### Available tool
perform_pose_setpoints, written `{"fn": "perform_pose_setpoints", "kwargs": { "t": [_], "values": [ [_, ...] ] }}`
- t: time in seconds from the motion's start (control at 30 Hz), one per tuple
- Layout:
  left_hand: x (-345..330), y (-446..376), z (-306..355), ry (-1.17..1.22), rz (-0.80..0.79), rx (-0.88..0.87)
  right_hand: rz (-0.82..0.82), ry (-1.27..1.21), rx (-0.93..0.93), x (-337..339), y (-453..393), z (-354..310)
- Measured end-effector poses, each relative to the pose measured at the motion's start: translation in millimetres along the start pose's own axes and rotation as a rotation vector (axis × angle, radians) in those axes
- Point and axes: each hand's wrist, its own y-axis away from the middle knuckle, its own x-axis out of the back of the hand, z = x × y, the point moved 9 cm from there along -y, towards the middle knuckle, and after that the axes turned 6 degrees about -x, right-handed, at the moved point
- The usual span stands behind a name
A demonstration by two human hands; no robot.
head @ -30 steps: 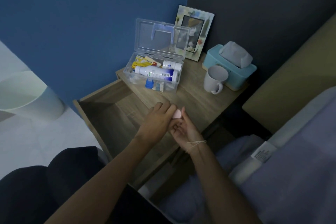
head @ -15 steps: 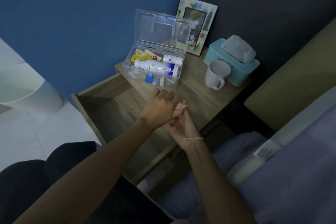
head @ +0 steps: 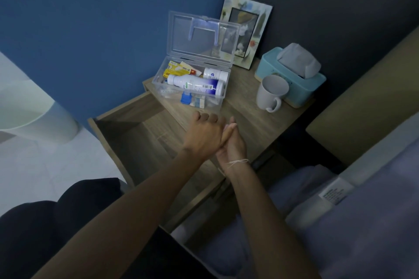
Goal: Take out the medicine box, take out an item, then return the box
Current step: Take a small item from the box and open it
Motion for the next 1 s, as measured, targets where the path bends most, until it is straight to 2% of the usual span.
{"fn": "perform_pose_setpoints", "kwargs": {
  "t": [0.17,0.23,0.4,0.5,0.67,0.87,1.0],
  "values": [
    [-5.1,-0.1,2.7,0.046,-0.084,0.126,0.120,0.162,0.077,15.7,-10.4,-3.7],
    [-4.9,0.1,0.6,0.121,-0.089,0.127,0.108,0.131,0.101,17.3,-10.3,-10.8],
    [-1.9,1.8,-8.5,0.699,-0.104,-0.050,0.030,0.001,0.074,17.4,-20.3,-27.3],
    [4.9,-1.4,-12.5,0.816,-0.080,-0.149,0.002,0.013,0.022,10.9,-17.8,-23.8],
    [4.2,-0.9,-13.0,0.790,-0.061,-0.141,-0.015,-0.026,-0.003,-0.4,-19.8,-15.5],
    [-1.4,5.9,-16.6,0.604,-0.021,0.023,-0.058,-0.041,0.051,-11.5,-21.5,-13.1],
    [-5.5,2.2,-19.4,0.415,-0.077,0.088,0.048,0.109,0.157,-2.0,-22.1,-14.8]
  ]
}}
